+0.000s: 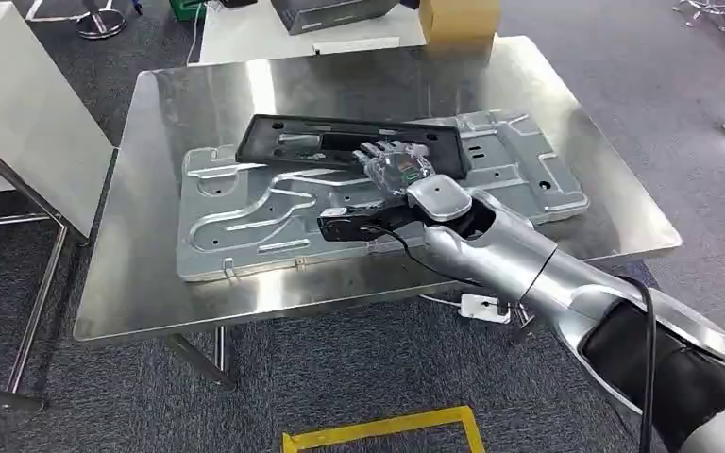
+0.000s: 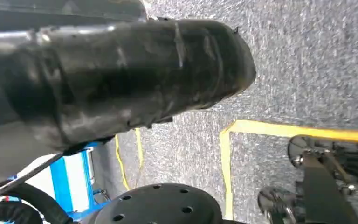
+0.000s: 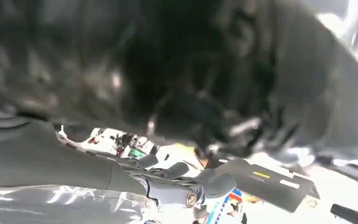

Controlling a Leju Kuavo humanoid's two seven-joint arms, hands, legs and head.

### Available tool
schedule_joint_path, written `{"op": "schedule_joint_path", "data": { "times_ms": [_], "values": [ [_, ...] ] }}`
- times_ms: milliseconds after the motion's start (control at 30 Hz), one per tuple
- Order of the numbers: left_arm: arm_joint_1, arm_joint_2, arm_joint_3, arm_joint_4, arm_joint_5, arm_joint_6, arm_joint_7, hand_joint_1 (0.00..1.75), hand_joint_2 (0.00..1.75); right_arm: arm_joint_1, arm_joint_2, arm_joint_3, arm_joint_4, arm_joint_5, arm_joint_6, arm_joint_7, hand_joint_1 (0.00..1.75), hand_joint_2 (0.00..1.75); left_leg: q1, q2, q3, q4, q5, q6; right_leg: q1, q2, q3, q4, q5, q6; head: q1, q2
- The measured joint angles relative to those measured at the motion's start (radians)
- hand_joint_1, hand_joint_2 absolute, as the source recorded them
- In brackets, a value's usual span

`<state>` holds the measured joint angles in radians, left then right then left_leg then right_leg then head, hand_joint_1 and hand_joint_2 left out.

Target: Take the parts from the cabinet and place them on the table.

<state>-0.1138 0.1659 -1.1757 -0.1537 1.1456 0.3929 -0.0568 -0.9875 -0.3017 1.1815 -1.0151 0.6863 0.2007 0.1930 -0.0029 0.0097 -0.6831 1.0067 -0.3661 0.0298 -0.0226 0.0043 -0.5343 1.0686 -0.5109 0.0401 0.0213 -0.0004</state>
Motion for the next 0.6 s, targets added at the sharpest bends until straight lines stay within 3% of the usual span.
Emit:
{"op": "schedule_joint_path", "data": {
  "times_ms": [33,100,133,167,200,267,300,333,367,400,433,467,500,533,567,600],
  "values": [
    [0.000,0.000,0.000,0.000,0.000,0.003,0.000,0.00,0.00,0.001,0.000,-0.001,-0.006,0.000,-0.001,0.001,0.00,0.00,-0.003,0.000,-0.007,0.009,0.006,-0.004,0.007,0.004,0.018,-0.037,-0.012,-0.015,-0.004,0.000],
    [0.002,0.000,0.000,0.000,0.000,0.005,0.000,0.00,0.00,-0.001,-0.001,-0.001,-0.007,0.000,0.000,0.001,0.00,0.00,-0.004,-0.003,-0.006,0.001,0.026,-0.014,0.006,0.005,0.007,-0.031,-0.001,-0.024,0.002,0.000],
    [0.003,0.000,0.000,0.000,0.000,0.003,0.000,0.00,0.00,0.001,0.000,-0.001,-0.008,0.000,0.000,0.001,0.00,0.00,-0.003,-0.005,-0.009,-0.004,0.037,-0.021,0.006,0.004,0.000,-0.034,0.009,-0.033,0.005,0.000],
    [0.005,0.001,0.000,0.000,0.000,0.002,0.003,0.00,0.00,0.000,0.000,0.000,-0.008,0.000,0.001,0.001,0.00,0.00,0.000,-0.007,-0.017,-0.001,0.030,-0.027,0.000,-0.001,-0.010,-0.040,0.023,-0.046,0.006,0.000],
    [0.005,0.000,0.000,0.000,0.000,0.002,0.005,0.00,0.00,0.000,0.000,0.000,-0.010,0.000,0.002,0.001,0.00,0.00,0.003,-0.007,-0.034,0.021,-0.014,-0.036,0.000,-0.001,-0.022,-0.039,0.034,-0.053,0.006,0.000],
    [0.007,0.000,0.000,0.000,0.000,-0.002,0.008,0.00,0.00,-0.001,-0.001,0.000,-0.011,0.000,0.003,0.004,0.00,0.00,0.008,-0.007,-0.069,0.154,-0.140,-0.048,0.001,-0.003,-0.049,-0.039,0.056,-0.062,0.003,0.000],
    [0.006,0.000,0.000,0.000,0.000,-0.002,0.010,0.00,0.00,-0.001,-0.001,0.000,-0.011,0.000,0.004,0.005,0.00,0.00,0.010,-0.007,-0.085,0.231,-0.185,-0.051,0.003,-0.002,-0.063,-0.039,0.067,-0.063,0.003,0.000],
    [0.006,0.000,0.000,0.000,0.000,-0.002,0.011,0.00,0.00,-0.001,-0.001,0.000,-0.011,0.000,0.005,0.005,0.00,0.00,0.011,-0.007,-0.092,0.294,-0.203,-0.053,0.003,-0.002,-0.079,-0.038,0.079,-0.063,0.003,0.000],
    [0.005,0.000,0.000,0.000,0.000,-0.004,0.012,0.00,0.00,0.000,-0.001,0.000,-0.011,0.000,0.006,0.005,0.00,0.00,0.011,-0.007,-0.083,0.321,-0.186,-0.052,0.004,-0.001,-0.096,-0.038,0.091,-0.062,0.003,0.000],
    [0.004,-0.001,0.000,0.000,0.000,-0.005,0.013,0.00,0.00,0.000,-0.001,0.000,-0.011,0.000,0.008,0.006,0.00,0.00,0.011,-0.007,-0.055,0.306,-0.154,-0.049,0.004,-0.001,-0.111,-0.037,0.102,-0.061,0.003,0.000],
    [0.004,-0.001,0.000,0.000,0.000,-0.006,0.013,0.00,0.00,-0.001,-0.002,0.000,-0.012,0.000,0.013,0.006,0.00,0.00,0.011,-0.007,-0.007,0.256,-0.120,-0.044,0.005,-0.001,-0.124,-0.037,0.112,-0.060,0.003,0.000],
    [0.003,-0.001,0.000,0.000,0.000,-0.007,0.014,0.00,0.00,-0.002,-0.002,0.000,-0.014,0.003,0.023,0.006,0.00,0.00,0.008,-0.008,0.054,0.182,-0.103,-0.034,0.006,-0.001,-0.134,-0.037,0.122,-0.058,0.004,0.000],
    [0.002,0.002,0.000,0.000,0.000,-0.008,0.015,0.00,0.00,-0.005,-0.002,0.000,-0.020,0.004,0.027,0.007,0.00,0.00,0.001,-0.009,0.131,0.088,-0.115,-0.019,0.002,-0.002,-0.138,-0.037,0.131,-0.056,0.004,0.000],
    [0.001,0.004,0.000,0.000,0.001,-0.007,0.018,0.00,0.00,-0.012,-0.003,0.000,-0.026,0.006,0.031,0.010,0.00,0.00,-0.006,-0.008,0.195,-0.005,-0.154,-0.010,0.005,-0.003,-0.143,-0.039,0.138,-0.049,0.004,0.000],
    [-0.002,0.005,0.000,0.000,0.001,-0.007,0.019,0.00,0.00,-0.017,-0.004,0.000,-0.028,0.009,0.037,0.015,0.00,0.00,-0.010,-0.008,0.205,-0.038,-0.162,-0.012,-0.002,-0.007,-0.144,-0.044,0.151,-0.041,0.004,0.000],
    [-0.002,0.006,0.001,0.000,0.002,-0.005,0.022,0.00,0.00,-0.022,-0.004,0.000,-0.030,0.010,0.047,0.017,0.00,0.00,-0.016,-0.012,0.191,-0.031,-0.145,-0.008,-0.007,-0.007,-0.144,-0.054,0.164,-0.036,0.004,0.000]
  ]
}}
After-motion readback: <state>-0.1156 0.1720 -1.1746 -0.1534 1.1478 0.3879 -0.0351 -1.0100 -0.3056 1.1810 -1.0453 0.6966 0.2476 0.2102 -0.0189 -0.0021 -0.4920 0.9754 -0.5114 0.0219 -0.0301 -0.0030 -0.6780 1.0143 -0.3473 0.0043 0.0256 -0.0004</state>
